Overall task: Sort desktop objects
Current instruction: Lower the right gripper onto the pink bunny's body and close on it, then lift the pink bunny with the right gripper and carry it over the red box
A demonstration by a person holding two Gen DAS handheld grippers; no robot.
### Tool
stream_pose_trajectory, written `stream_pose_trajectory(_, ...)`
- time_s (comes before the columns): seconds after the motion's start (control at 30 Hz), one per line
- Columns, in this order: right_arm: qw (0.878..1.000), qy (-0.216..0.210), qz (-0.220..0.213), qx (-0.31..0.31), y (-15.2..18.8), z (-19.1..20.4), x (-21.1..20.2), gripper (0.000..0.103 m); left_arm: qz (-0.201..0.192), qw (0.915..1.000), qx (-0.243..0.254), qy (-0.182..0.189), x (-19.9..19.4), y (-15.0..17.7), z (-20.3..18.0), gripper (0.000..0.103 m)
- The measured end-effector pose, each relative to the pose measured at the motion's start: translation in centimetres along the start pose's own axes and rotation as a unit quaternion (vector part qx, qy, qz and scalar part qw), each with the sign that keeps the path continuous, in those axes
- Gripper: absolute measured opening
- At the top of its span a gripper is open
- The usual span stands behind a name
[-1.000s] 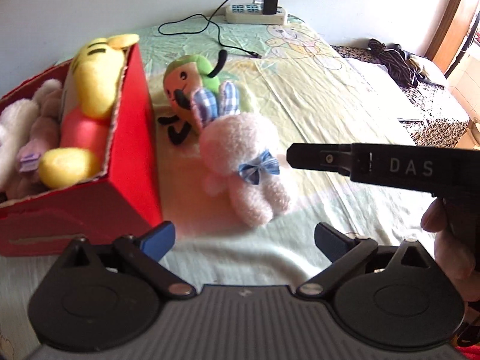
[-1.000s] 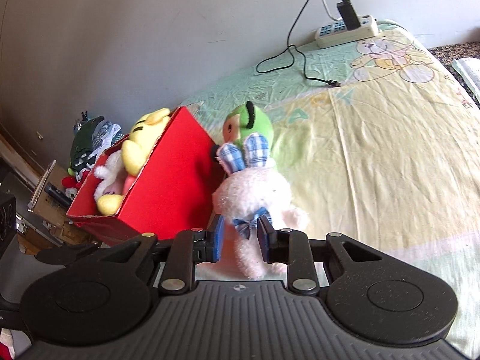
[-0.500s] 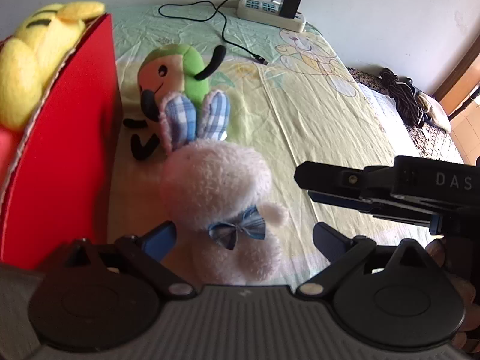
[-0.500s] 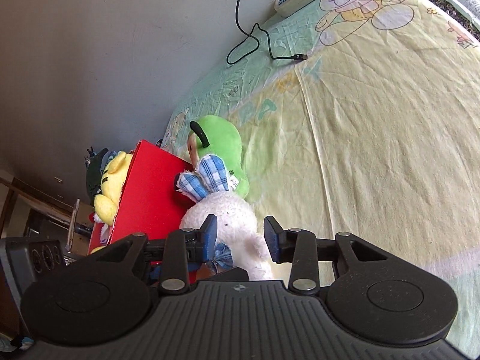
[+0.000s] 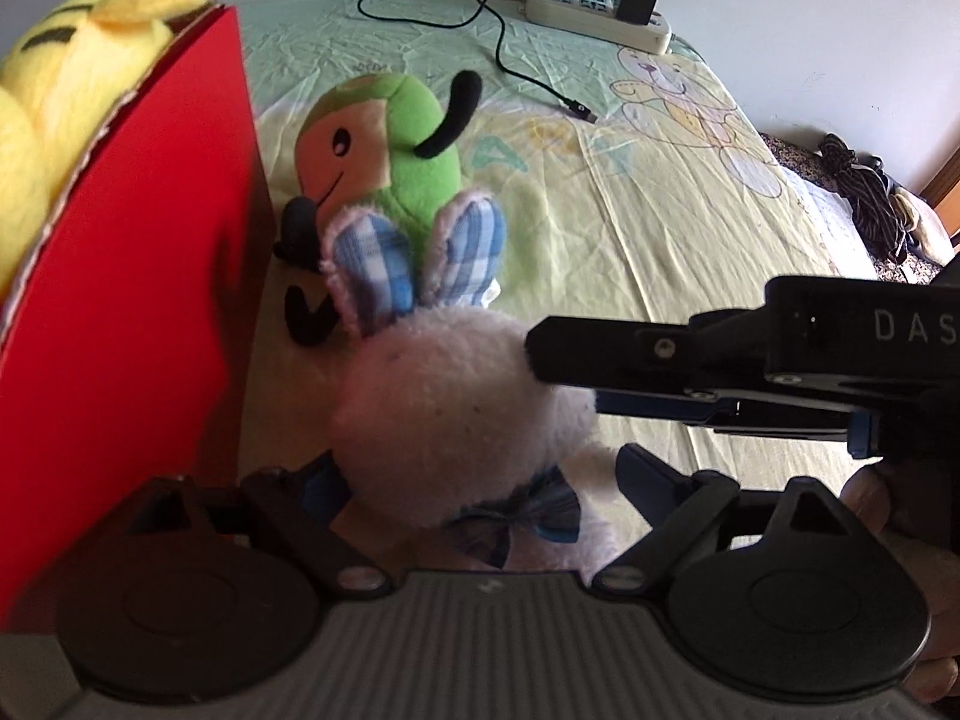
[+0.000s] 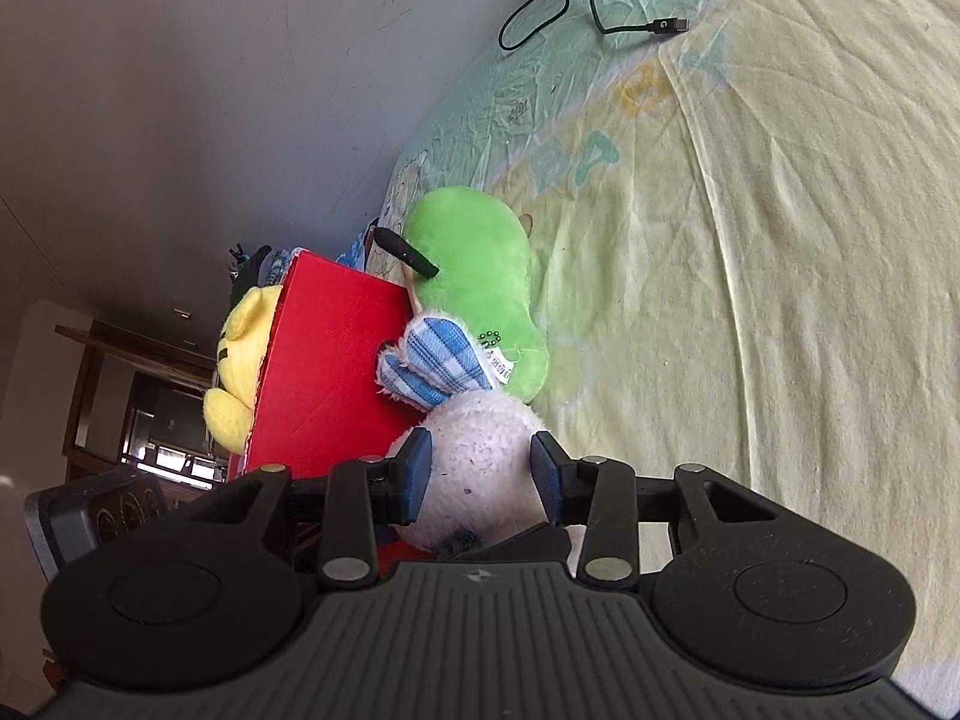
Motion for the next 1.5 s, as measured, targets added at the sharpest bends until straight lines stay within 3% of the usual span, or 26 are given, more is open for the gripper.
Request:
stream_pose_trajectory(0.23,0.999,-0.029,0.028,0.003,-0.5,-0.8,1.2,0.051,0.015,0.9997,0.005,-0.017,1.2,-0.4,-0.1,0.090)
stream_pose_trajectory(0.5,0.997,-0.052,0.041,0.041,-0.1,-1.6,1.2,0.051,0.024,0.9991,0.029,-0.016,1.3,-0.5,-0.5,0.090)
stream_pose_trajectory(1.17,0.998,-0.015,0.038,0.045,5.4,0.7,-4.5,0.050,0.033,0.9892,0.136,0.044,-2.2,3.7,-3.3,0.089)
stream_pose_trajectory(1.5,0.998,-0.014,0.038,0.042,9.2,3.6,-4.6,0.050,0.026,0.9809,0.181,0.067,-5.5,6.4,-1.3,0.089)
Point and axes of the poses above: each gripper's, at about its wrist camera, not at the fingertips, and x roughly the way its jaws point, z to its left, y to its underside, the point moved 2 cm from there along x, roughly the way its jaws point, and after that the axes turned 4 degrees about -x, right-handed, at the moved point
